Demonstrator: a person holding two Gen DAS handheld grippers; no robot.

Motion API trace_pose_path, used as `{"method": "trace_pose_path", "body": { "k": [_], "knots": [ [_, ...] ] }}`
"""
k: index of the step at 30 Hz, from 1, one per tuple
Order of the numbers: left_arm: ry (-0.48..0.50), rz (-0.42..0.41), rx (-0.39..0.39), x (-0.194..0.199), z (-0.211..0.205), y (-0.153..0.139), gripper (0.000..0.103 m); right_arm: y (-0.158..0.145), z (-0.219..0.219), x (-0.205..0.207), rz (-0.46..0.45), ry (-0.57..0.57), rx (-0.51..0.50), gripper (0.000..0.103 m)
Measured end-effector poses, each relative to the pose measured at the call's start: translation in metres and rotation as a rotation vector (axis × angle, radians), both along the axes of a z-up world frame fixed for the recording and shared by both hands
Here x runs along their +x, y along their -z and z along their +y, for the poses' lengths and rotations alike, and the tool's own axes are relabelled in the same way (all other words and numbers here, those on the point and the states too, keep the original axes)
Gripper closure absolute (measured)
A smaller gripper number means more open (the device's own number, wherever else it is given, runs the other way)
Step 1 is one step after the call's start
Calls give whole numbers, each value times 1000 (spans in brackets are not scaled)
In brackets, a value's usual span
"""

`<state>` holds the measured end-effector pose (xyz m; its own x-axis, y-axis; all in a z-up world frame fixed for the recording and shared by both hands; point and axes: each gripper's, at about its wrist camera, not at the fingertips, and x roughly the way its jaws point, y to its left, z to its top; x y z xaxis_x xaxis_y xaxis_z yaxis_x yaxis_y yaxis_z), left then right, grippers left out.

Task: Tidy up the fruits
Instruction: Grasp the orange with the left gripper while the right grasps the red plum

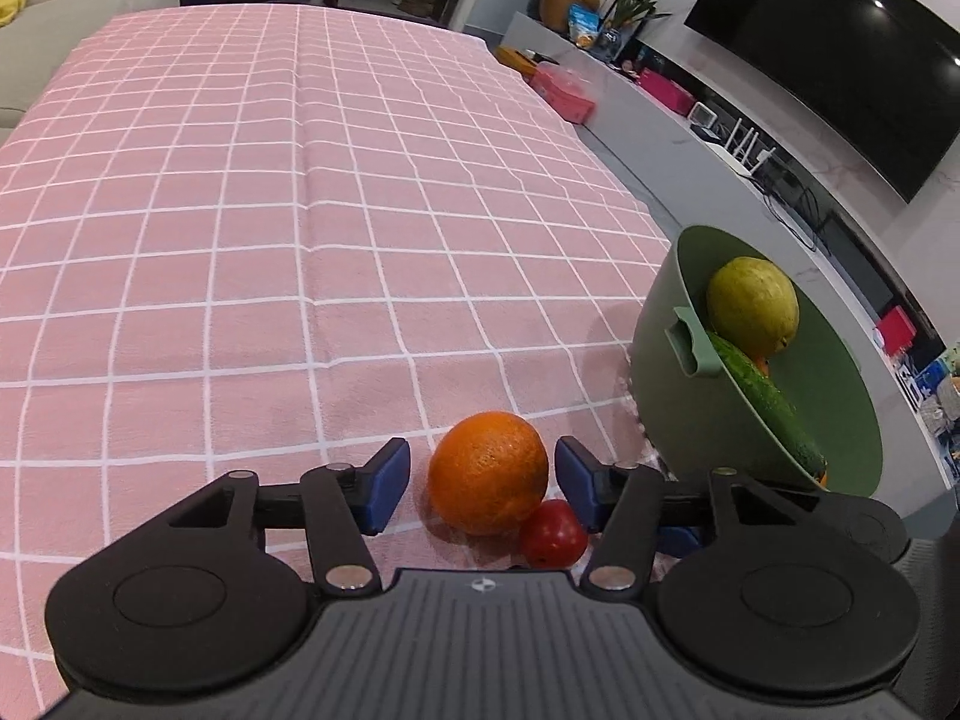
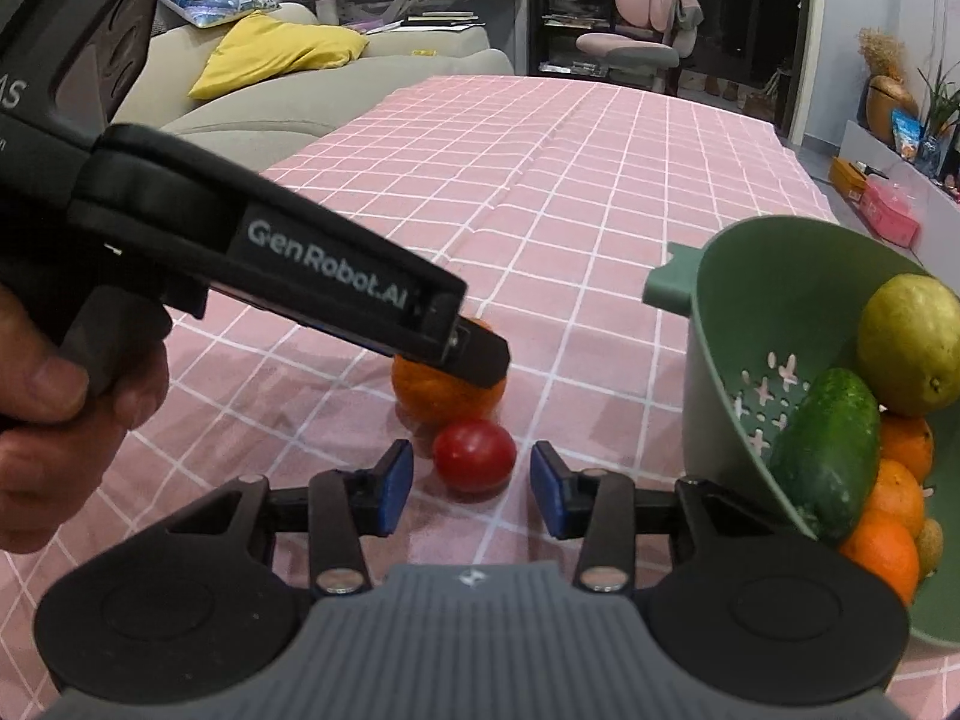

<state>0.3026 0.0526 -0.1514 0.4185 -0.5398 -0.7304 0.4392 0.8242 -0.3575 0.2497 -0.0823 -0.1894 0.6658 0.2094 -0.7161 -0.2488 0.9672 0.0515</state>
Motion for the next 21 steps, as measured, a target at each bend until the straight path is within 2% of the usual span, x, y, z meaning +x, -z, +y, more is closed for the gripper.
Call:
{"method": "trace_pose_path", "body": {
  "k": [1,3,4,13,21],
  "knots": [
    [2,2,-4,0,1,1,42,0,0,1,1,-7,1,63],
    [10,9,-20,1,1,2,52,1,-2,3,1,-9,4,73],
    [10,8,-25,1,1,2,52,1,-3,4,5,-6,2,76],
    [14,3,-14,-3,2,0,54,0,-5,3,12,-14,9,77],
    [-29,-18,-17,-7,19,-14,54,-6,-6,0,3,-23,10,77]
  ]
}}
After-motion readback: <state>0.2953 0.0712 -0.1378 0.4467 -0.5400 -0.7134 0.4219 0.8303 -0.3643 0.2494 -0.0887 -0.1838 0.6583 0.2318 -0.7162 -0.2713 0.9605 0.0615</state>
